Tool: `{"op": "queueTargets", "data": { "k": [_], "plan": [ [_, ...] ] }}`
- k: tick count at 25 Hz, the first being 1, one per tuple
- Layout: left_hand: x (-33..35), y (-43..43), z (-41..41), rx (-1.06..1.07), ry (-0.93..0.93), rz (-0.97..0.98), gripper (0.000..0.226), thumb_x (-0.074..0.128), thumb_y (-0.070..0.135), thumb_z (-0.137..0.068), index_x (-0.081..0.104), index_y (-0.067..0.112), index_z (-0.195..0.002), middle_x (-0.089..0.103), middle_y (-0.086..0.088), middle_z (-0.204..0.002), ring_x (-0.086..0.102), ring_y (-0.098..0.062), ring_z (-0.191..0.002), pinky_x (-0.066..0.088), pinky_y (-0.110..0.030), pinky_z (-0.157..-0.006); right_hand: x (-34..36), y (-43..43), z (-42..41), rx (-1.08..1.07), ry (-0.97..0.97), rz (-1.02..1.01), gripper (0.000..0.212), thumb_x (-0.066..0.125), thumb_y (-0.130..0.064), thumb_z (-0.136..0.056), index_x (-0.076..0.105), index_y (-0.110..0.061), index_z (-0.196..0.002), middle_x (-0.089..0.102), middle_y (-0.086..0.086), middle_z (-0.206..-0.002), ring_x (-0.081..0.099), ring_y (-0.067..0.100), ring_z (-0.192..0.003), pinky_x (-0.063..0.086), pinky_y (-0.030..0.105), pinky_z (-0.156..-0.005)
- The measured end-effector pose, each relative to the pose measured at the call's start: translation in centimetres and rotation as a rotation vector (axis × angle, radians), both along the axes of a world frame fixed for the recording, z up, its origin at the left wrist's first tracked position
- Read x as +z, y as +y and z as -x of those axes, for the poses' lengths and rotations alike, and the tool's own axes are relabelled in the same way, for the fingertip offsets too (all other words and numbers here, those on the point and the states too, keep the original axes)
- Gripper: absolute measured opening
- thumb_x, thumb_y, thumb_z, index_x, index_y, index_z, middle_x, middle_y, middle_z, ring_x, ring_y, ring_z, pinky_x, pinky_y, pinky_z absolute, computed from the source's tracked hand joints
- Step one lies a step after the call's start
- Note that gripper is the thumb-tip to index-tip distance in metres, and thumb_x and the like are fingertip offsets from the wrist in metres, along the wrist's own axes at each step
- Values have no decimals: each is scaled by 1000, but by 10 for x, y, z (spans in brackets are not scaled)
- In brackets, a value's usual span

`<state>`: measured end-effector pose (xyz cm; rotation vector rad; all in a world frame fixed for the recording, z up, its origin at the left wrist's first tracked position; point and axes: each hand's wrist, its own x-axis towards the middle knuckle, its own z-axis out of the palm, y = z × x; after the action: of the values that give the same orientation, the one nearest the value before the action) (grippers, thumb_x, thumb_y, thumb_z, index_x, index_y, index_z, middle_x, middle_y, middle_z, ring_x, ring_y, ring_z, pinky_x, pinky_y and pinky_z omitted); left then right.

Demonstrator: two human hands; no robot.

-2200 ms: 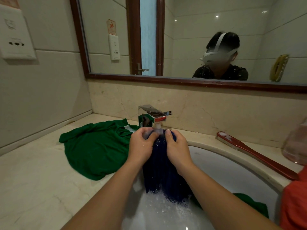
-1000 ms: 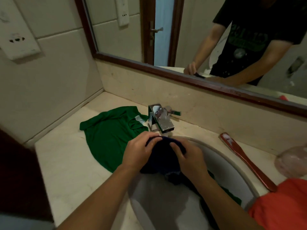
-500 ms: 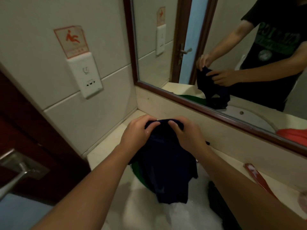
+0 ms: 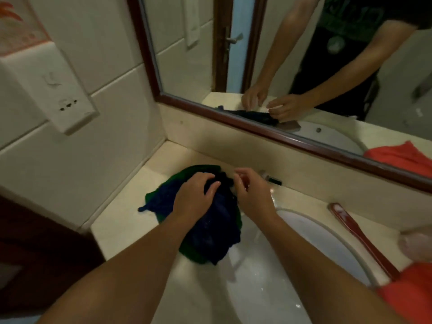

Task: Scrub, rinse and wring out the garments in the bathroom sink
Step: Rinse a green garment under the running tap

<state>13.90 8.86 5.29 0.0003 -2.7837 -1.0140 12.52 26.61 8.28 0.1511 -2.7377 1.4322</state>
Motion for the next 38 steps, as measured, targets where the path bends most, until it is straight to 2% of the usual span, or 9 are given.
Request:
{"op": "queueTargets", "data": {
  "k": [5, 10, 14, 17, 21, 23, 28, 32, 38],
  "plan": [
    [-12, 101, -24, -287, 225, 32, 20, 57, 33, -99, 69, 17, -102, 65, 4, -94, 59, -15, -83, 50, -36, -74, -14, 103, -43, -215, 42, -55, 21, 59, -21, -102, 70, -12, -117, 71, 3, -105, 65, 18, -92, 53, 35, -84],
    [-38, 198, -57, -380, 299, 230, 21, 52, 37, -95, 68, 23, -99, 66, 6, -96, 58, -18, -89, 33, -37, -79, -60, 209, -105, -344, -251, -175, 27, 54, -25, -104, 64, -15, -127, 65, 4, -123, 61, 18, -110, 49, 32, -98],
    [-82, 256, -81, -486, -59, 327, 35, 49, 41, -102, 64, 22, -127, 64, 2, -124, 59, -21, -113, 39, -38, -95, -110, 269, -138, -348, -399, -317, 28, 53, -22, -102, 65, -11, -124, 67, 11, -121, 62, 28, -110, 49, 34, -97],
    [-128, 286, -83, -379, -294, 329, 50, 51, 47, -101, 53, 19, -142, 54, -4, -140, 54, -26, -123, 41, -40, -100, -145, 289, -139, -217, -554, -426, 36, 50, -34, -103, 58, -12, -131, 65, 15, -124, 60, 32, -113, 49, 41, -98],
    [-173, 311, -76, -358, -461, 348, 56, 48, 48, -102, 44, 19, -150, 43, -8, -152, 47, -29, -133, 42, -43, -105, -175, 289, -137, 9, -712, -658, 60, 50, -55, -100, 44, -16, -145, 45, 17, -144, 46, 35, -129, 41, 42, -105],
    [-183, 315, -83, -313, -477, 226, 51, 49, 44, -103, 50, 16, -146, 49, -10, -146, 51, -30, -128, 44, -42, -103, -184, 289, -144, 39, -685, -713, 48, 51, -48, -102, 49, -20, -140, 45, 15, -141, 47, 35, -126, 42, 41, -101],
    [-173, 308, -106, -264, -405, -151, 53, 41, 49, -104, 59, 13, -138, 62, -6, -132, 60, -22, -119, 49, -37, -102, -173, 301, -144, -142, -531, -264, 21, 55, -34, -104, 71, -22, -113, 70, 2, -107, 65, 22, -99, 50, 35, -84],
    [-146, 300, -117, -228, -398, -362, 58, 35, 53, -102, 53, 17, -143, 59, 2, -138, 54, -9, -126, 45, -34, -108, -126, 285, -123, -373, -506, 138, 22, 59, -29, -103, 65, -22, -83, 66, -7, -78, 64, 7, -73, 43, 17, -61],
    [-128, 279, -134, -262, -306, -477, 77, 29, 77, -94, 46, 19, -141, 53, 3, -127, 56, -8, -115, 50, -38, -97, -83, 223, -106, -585, -527, 552, 19, 68, -30, -98, 75, -17, -86, 75, 4, -82, 74, 22, -82, 62, 44, -80]
  ]
}}
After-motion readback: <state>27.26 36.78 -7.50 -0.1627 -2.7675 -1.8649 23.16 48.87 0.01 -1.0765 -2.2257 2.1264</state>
